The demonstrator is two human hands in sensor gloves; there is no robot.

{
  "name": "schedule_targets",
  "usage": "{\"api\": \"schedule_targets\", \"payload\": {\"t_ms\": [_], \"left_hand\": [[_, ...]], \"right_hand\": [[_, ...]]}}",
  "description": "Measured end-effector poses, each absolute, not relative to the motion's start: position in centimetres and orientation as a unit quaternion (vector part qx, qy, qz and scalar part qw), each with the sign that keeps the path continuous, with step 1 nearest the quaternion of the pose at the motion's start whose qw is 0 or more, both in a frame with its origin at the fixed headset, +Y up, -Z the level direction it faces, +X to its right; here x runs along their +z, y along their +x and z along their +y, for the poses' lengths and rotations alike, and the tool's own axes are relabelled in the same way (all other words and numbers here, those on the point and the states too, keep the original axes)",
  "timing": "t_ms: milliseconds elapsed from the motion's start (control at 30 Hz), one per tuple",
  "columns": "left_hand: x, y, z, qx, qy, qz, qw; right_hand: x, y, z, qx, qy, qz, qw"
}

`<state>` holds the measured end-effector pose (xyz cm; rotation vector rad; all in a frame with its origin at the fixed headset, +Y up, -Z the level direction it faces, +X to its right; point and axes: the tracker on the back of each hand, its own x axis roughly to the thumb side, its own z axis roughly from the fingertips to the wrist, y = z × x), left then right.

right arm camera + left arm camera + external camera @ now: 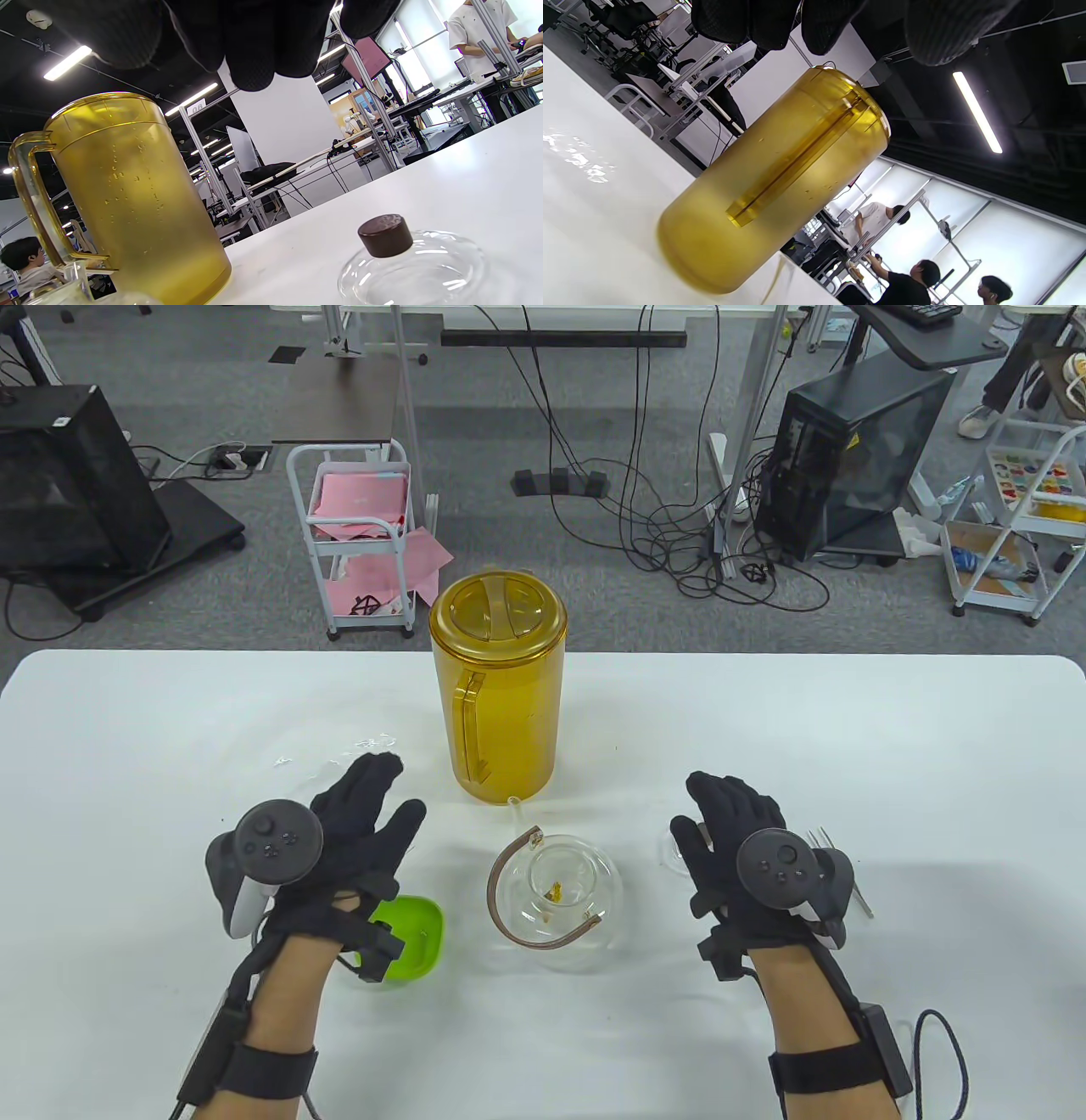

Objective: Make chrysanthemum tea

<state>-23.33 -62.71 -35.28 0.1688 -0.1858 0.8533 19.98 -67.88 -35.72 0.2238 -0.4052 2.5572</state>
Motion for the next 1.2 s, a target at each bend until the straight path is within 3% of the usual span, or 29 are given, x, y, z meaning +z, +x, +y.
{"api": "schedule_targets", "payload": {"t_ms": [100,200,300,433,600,700,833,967,1067,1200], "left_hand": [[-37.8,-21.5,-61.5,0.428,0.082,-0.061,0.898],[-40.5,-19.8,-61.4,0.463,0.035,-0.019,0.885],[-42.2,-18.6,-61.2,0.489,0.078,0.035,0.868],[-43.6,-17.7,-61.2,0.44,0.086,0.096,0.889],[-44.5,-17.6,-62.2,0.489,0.065,0.085,0.866],[-44.8,-18.0,-63.2,0.562,0.038,0.07,0.823],[-44.8,-19.2,-65.1,0.64,0.072,0.067,0.762],[-44.5,-20.1,-67.4,0.781,0.08,0.054,0.617],[-44.0,-21.0,-68.3,0.791,0.104,0.032,0.602],[-42.9,-22.2,-69.2,0.824,0.149,0.04,0.545]], "right_hand": [[-35.6,19.8,-67.9,0.947,0.087,-0.152,0.268],[-35.5,19.7,-68.0,0.948,0.089,-0.152,0.264],[-35.6,19.9,-68.0,0.95,0.086,-0.152,0.26],[-35.7,20.3,-68.0,0.947,0.079,-0.154,0.271],[-35.7,20.3,-68.0,0.947,0.079,-0.154,0.271],[-35.8,20.1,-68.1,0.947,0.08,-0.152,0.27],[-35.8,20.0,-68.3,0.948,0.08,-0.151,0.269],[-35.8,20.0,-68.3,0.948,0.08,-0.151,0.268],[-36.0,19.8,-68.5,0.95,0.082,-0.145,0.262],[-36.0,19.8,-68.6,0.951,0.083,-0.144,0.262]]}}
